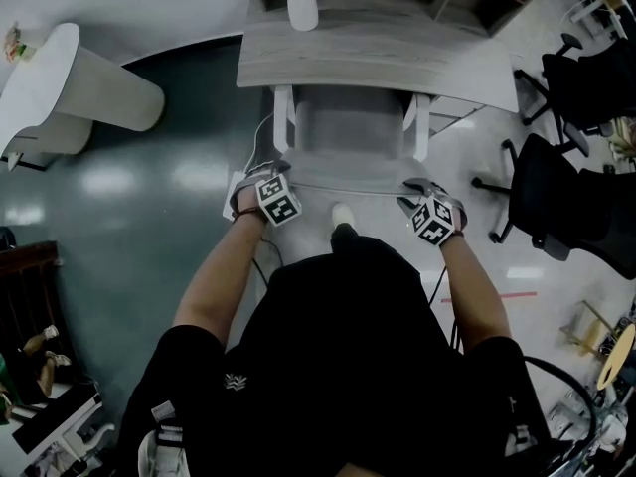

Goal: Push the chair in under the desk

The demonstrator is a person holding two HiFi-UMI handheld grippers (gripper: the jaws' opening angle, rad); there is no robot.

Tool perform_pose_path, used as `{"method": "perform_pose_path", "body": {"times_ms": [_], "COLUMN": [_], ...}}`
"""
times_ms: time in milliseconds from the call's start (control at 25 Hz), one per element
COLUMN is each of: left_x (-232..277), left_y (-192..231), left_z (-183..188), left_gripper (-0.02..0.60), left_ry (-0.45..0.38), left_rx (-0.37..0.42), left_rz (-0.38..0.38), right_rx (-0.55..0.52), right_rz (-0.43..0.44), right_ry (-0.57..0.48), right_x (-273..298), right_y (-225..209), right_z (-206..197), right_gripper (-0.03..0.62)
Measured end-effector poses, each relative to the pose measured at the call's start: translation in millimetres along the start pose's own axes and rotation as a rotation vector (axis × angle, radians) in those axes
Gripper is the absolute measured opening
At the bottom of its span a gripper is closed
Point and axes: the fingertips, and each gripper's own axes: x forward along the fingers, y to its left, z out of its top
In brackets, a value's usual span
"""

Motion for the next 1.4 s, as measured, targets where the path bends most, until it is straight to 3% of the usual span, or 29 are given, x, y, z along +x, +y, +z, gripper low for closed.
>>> {"method": "perform_pose_path", "body": {"times_ms": [560, 720, 880, 1040, 1240, 1400], "left_x": [36, 40, 43, 43, 28, -1], "left_y": [85, 91, 93, 92, 82, 76], "left_z": [52, 49, 50, 49, 52, 59], "left_gripper": [0.198, 0.198, 0.199, 0.202, 0.204, 0.207], "left_ry": [0.021, 0.020, 0.029, 0.031, 0.038, -0.018], "left_rx": [-0.028, -0.008, -0.003, -0.006, -0.015, -0.011], "left_rz": [-0.007, -0.009, 0.023, 0.006, -0.007, -0.001], "right_rx": [-0.065, -0.118, -0.114, -0.103, -0.008, 0.089], "right_rz": [-0.021, -0.020, -0.038, -0.025, 0.029, 0.084], "right_ry": [-0.033, -0.053, -0.059, -0.053, -0.039, -0.071], "right_x": [23, 24, 24, 26, 18, 4], "right_y": [-119, -120, -121, -118, -110, -108], "right_z": [-1, 2, 0, 0, -1, 3], "right_gripper": [0.153, 0.141, 0.141, 0.141, 0.152, 0.167]}}
